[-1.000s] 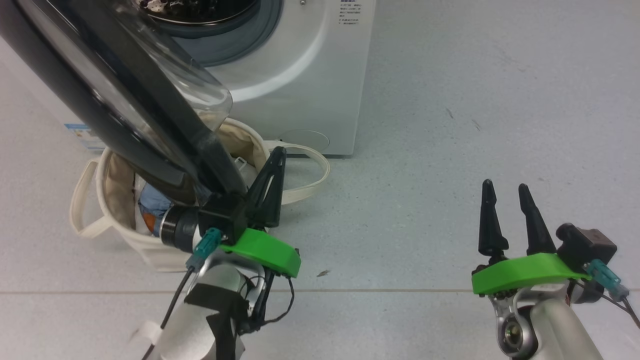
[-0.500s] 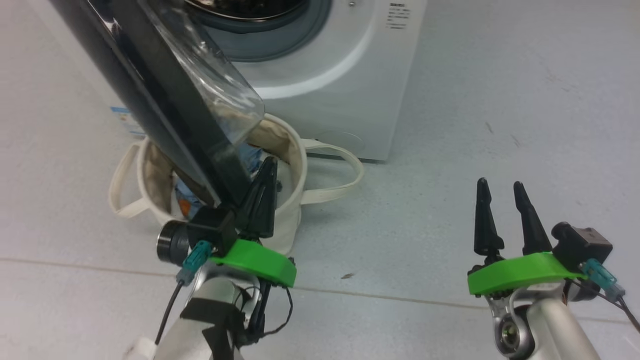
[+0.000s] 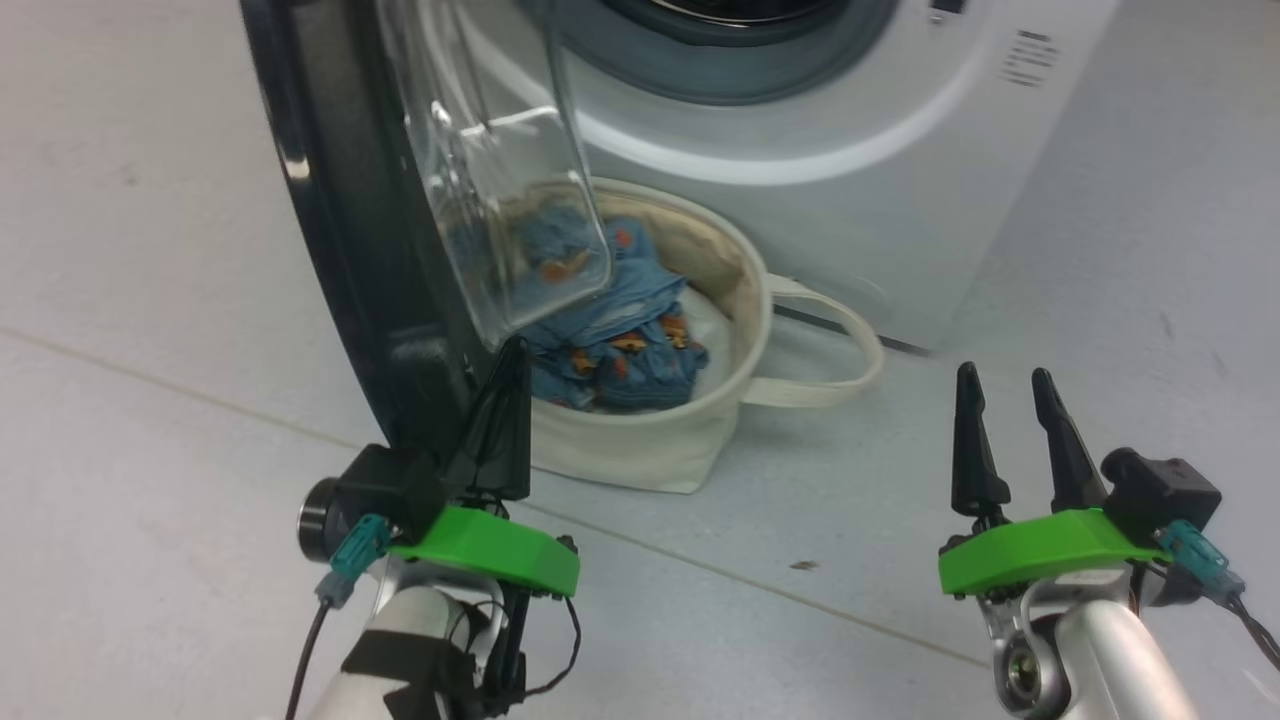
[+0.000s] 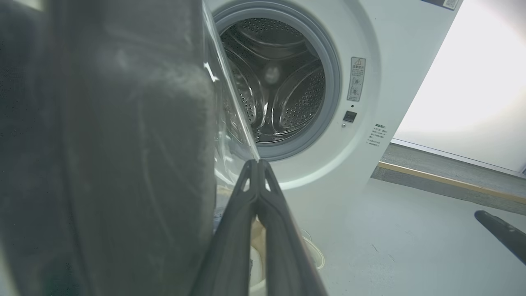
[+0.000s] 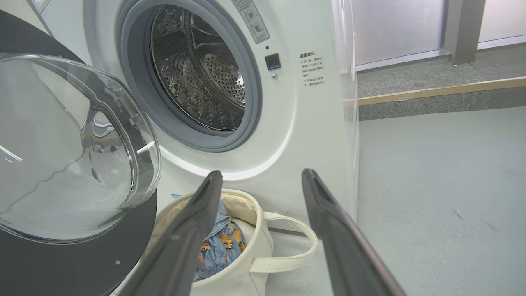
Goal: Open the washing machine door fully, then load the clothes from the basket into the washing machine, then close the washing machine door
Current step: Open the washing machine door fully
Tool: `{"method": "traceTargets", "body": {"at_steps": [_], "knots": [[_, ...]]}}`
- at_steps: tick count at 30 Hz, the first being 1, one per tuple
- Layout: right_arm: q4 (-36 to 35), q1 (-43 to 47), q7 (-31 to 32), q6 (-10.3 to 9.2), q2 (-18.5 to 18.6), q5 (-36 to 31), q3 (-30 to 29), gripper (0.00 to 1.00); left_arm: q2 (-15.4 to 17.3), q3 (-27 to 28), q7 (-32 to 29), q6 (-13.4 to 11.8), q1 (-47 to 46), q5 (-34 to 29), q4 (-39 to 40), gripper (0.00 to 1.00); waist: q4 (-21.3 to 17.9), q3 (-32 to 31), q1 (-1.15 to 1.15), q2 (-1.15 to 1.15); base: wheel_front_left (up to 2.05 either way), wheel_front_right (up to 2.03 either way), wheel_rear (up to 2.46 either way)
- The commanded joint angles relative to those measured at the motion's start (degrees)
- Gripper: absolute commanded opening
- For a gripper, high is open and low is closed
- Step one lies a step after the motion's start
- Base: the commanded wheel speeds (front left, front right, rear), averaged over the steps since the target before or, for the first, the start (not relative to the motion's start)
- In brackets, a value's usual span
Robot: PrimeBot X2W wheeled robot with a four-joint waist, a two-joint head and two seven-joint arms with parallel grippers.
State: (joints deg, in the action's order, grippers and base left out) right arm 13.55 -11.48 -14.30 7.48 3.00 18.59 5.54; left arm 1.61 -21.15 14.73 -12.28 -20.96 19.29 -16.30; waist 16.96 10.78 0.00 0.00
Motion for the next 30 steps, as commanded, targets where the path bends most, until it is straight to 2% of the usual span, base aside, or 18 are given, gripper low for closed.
{"method": "traceTargets", "body": {"at_steps": [1, 6, 12, 21, 25, 30], "knots": [[-1.28, -0.51, -0.7, 0.01, -0.13, -0.31, 1.03, 1.0, 1.27, 2.51, 0.27, -0.92, -0.2, 0.62, 2.71, 0.0, 4.48, 0.0, 0.0, 0.0, 0.0, 0.0, 0.0], [-0.39, 0.55, -0.7, 0.01, -0.13, -0.38, 1.16, 1.0, 1.27, 4.09, 0.27, -1.65, 0.97, 0.58, 3.26, 0.0, 8.18, -1.09, 0.0, 0.0, 0.0, 0.0, 0.0], [0.08, 0.8, -0.7, 0.01, -0.13, -0.41, 1.09, 1.0, 1.27, 9.51, 0.27, -0.78, 0.49, -0.19, 2.46, 0.0, 10.0, -1.35, 0.0, 0.0, 0.0, 0.0, 0.0], [0.66, 0.31, -0.7, 0.01, -0.13, -1.06, 1.15, 1.0, 1.27, 21.03, 0.27, 3.36, -2.78, 0.77, -0.58, 0.0, 9.7, 0.36, 0.0, 0.0, 0.0, 0.0, 0.0], [0.93, -0.42, -0.7, 0.01, -0.13, -2.54, 0.84, 1.0, 1.27, 25.46, 0.27, 5.72, -5.35, 1.53, -2.75, 0.0, 9.72, 2.39, 0.0, 0.0, 0.0, 0.0, 0.0], [0.6, -1.4, -0.7, 0.01, -0.13, -4.71, 0.25, 1.0, 1.37, 30.28, 0.27, 7.5, -8.81, 1.38, -4.84, 0.0, 10.02, 5.23, 0.0, 0.0, 0.0, 0.0, 0.0]]}}
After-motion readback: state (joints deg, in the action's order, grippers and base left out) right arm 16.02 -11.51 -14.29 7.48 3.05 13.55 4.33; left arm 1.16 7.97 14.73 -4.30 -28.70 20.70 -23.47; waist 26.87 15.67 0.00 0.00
